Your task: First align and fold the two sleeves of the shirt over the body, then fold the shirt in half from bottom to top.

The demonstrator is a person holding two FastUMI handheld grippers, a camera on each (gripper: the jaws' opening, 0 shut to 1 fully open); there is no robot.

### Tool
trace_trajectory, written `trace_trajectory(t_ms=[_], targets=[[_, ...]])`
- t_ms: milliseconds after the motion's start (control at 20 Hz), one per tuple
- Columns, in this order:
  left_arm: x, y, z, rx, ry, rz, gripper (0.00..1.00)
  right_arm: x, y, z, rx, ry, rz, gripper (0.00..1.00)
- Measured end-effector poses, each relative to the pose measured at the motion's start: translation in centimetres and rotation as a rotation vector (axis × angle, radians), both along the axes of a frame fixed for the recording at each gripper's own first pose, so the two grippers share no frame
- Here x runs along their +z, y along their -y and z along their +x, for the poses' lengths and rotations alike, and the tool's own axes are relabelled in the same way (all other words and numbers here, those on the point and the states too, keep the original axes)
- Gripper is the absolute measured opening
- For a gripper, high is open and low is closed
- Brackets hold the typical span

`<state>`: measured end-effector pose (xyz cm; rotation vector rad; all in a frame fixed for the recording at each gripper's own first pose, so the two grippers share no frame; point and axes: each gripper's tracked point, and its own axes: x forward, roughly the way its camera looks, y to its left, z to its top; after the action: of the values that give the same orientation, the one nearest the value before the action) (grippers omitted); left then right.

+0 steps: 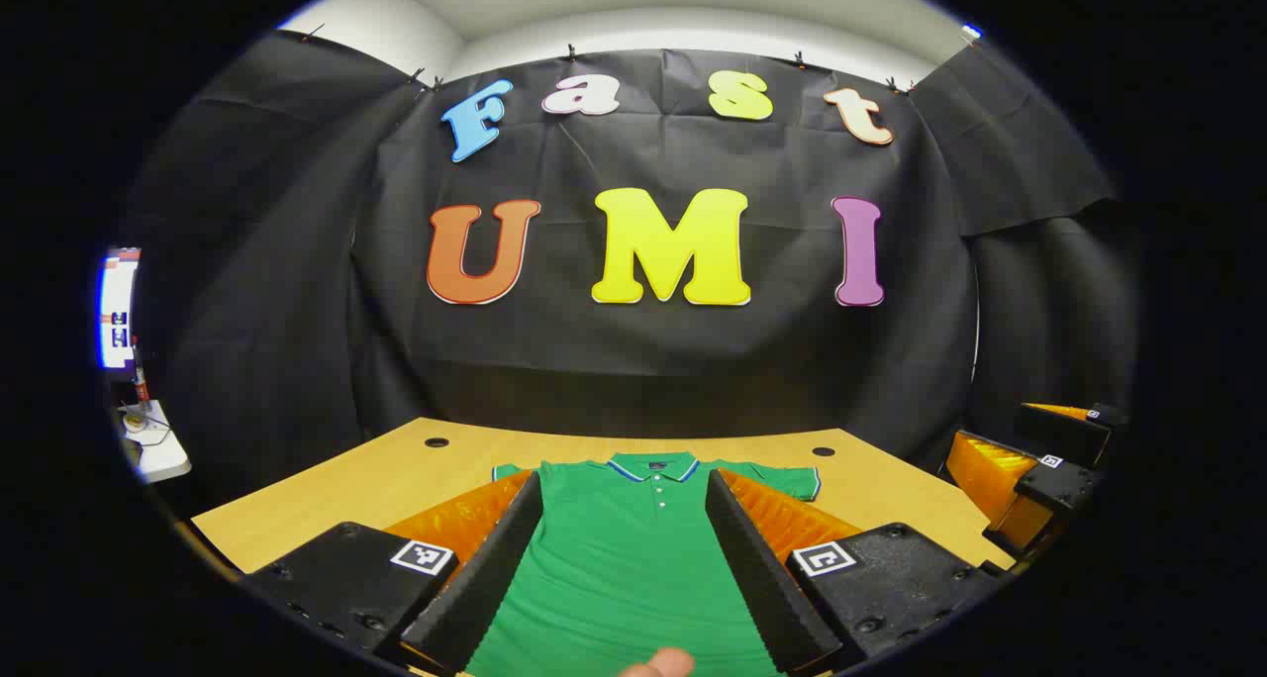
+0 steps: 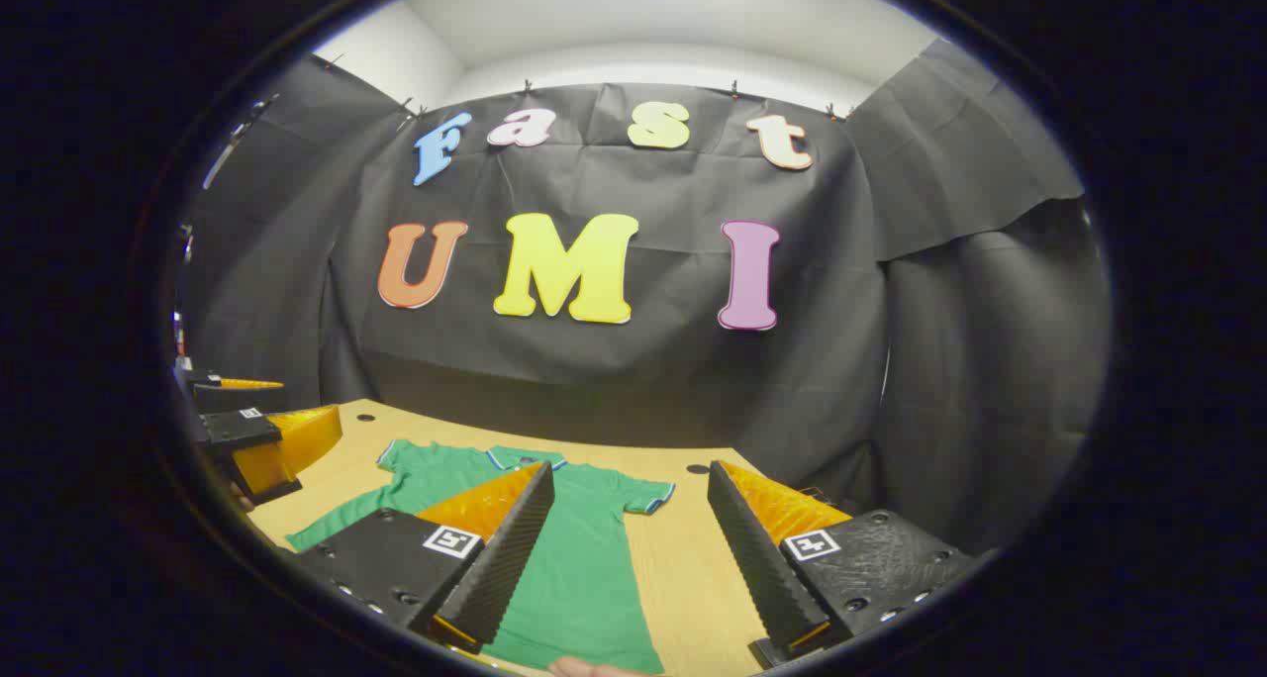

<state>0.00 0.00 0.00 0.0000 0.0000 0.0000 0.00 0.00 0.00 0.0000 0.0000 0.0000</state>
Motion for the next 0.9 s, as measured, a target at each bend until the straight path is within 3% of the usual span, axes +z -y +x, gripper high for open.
trace_trajectory(t_ms=[650,900], targets=[[0.1,-0.7,0.1,0.021,0.016,0.01,1.0,-1.1,-1.8,0.6,0.036,-0.034,0.008,0.95],[-0.5,-2.0,1.0,0.048,-0.004,-0.027,1.0,-2.3,-1.2,1.5,0.032,-0.055,0.029,0.95]])
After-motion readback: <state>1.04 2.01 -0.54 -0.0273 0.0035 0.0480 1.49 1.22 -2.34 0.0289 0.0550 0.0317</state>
